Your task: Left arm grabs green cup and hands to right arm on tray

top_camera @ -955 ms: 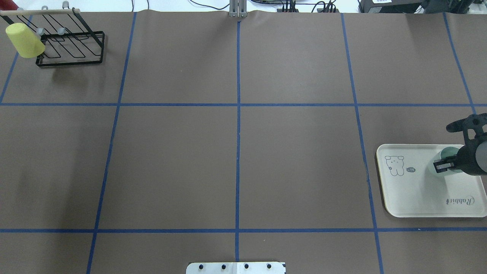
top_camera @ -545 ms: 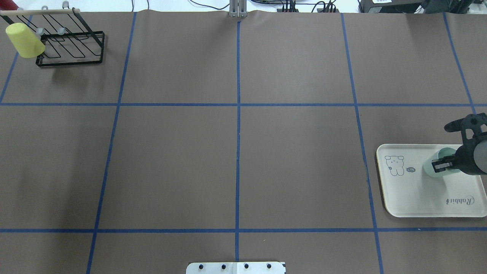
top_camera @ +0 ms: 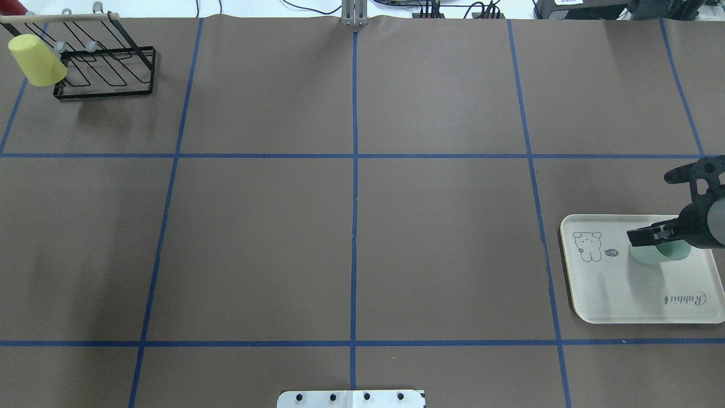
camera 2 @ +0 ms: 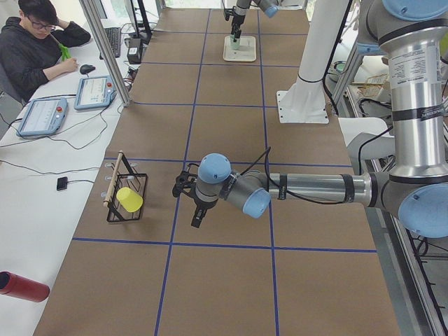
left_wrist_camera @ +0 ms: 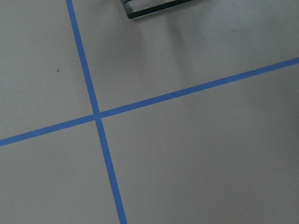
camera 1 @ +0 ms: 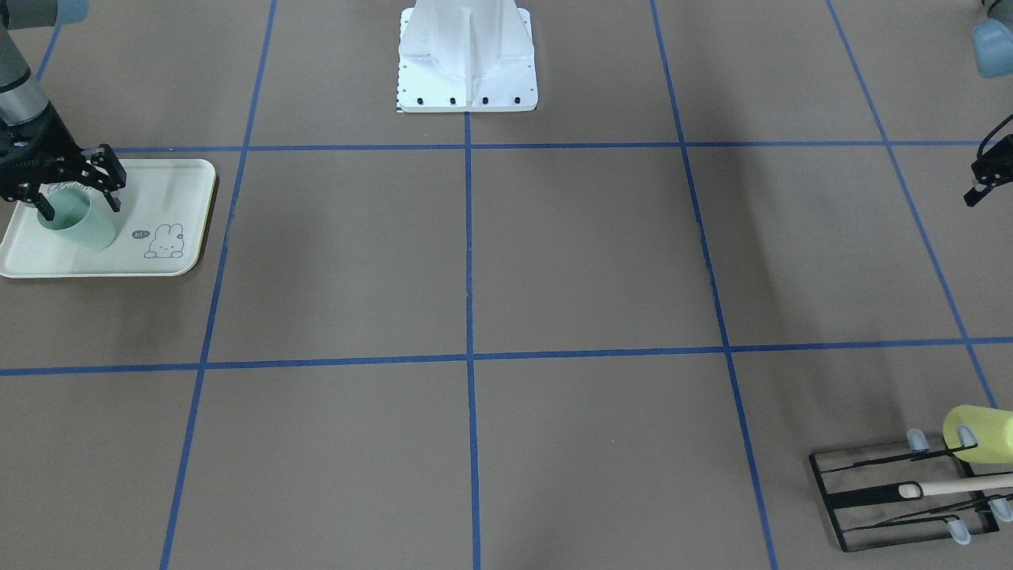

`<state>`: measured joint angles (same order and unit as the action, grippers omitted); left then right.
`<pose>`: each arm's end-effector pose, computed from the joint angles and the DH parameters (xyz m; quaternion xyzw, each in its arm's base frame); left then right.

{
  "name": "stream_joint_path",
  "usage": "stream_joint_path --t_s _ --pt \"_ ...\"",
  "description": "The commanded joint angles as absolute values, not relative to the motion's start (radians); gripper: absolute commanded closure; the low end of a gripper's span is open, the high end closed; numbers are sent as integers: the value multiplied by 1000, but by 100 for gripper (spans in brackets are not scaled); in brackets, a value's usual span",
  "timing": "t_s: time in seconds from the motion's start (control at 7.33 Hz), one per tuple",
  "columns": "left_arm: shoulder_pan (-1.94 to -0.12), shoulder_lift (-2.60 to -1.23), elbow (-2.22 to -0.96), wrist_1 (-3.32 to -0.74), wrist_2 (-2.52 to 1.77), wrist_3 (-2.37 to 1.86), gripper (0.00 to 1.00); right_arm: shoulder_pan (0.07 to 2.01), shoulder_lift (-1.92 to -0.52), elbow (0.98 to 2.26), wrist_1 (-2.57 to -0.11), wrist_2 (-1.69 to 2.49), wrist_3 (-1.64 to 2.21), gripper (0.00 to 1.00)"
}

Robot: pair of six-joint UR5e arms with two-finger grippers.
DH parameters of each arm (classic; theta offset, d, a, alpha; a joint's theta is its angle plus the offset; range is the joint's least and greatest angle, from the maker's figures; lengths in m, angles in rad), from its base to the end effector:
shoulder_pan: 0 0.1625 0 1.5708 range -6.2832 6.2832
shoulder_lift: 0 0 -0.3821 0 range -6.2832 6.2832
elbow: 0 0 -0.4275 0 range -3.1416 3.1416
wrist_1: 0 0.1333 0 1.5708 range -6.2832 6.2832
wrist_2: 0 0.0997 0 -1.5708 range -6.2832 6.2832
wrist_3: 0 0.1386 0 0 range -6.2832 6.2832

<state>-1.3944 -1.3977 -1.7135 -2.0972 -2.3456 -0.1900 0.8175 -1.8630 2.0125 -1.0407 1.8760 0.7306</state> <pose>0.0513 -0.4950 0.5915 0.1568 0.4015 0.0866 0.8982 -0.2569 -0.4079 0.5049 0.1460 -0.3282 -0.0612 0.9312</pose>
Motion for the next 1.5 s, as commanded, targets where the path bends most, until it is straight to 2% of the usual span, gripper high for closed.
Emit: stream_joint_path --t_s 0.0,0.27,0.41,0.68,0.95,1.23,1.36 --pt "-1396 -1396 -1713 -2098 -2345 -189 0 1016 -1766 2011 -1186 2036 532 0" --pt "-1396 -1390 -1707 -2100 -2341 -186 0 1209 -1755 1993 -1361 2104 226 0" --pt "-1396 -1382 -1701 -2099 -2344 -181 0 1323 -1703 1973 -1505 2115 51 0" --pt "-1405 -1388 -1703 -1990 -2348 -152 0 1513 -1638 1878 -1713 2263 -235 0" --pt "-1507 -1423 -1715 -1703 -2353 85 0 1551 -1655 1806 -1707 2273 -253 1" --pt "-1584 -1485 -1752 -1460 -2349 118 0 1551 -1678 1773 -1706 2273 -236 1" --pt "-1595 -1462 -1759 -1459 -2355 121 0 1551 -1678 1758 -1704 2275 -224 1"
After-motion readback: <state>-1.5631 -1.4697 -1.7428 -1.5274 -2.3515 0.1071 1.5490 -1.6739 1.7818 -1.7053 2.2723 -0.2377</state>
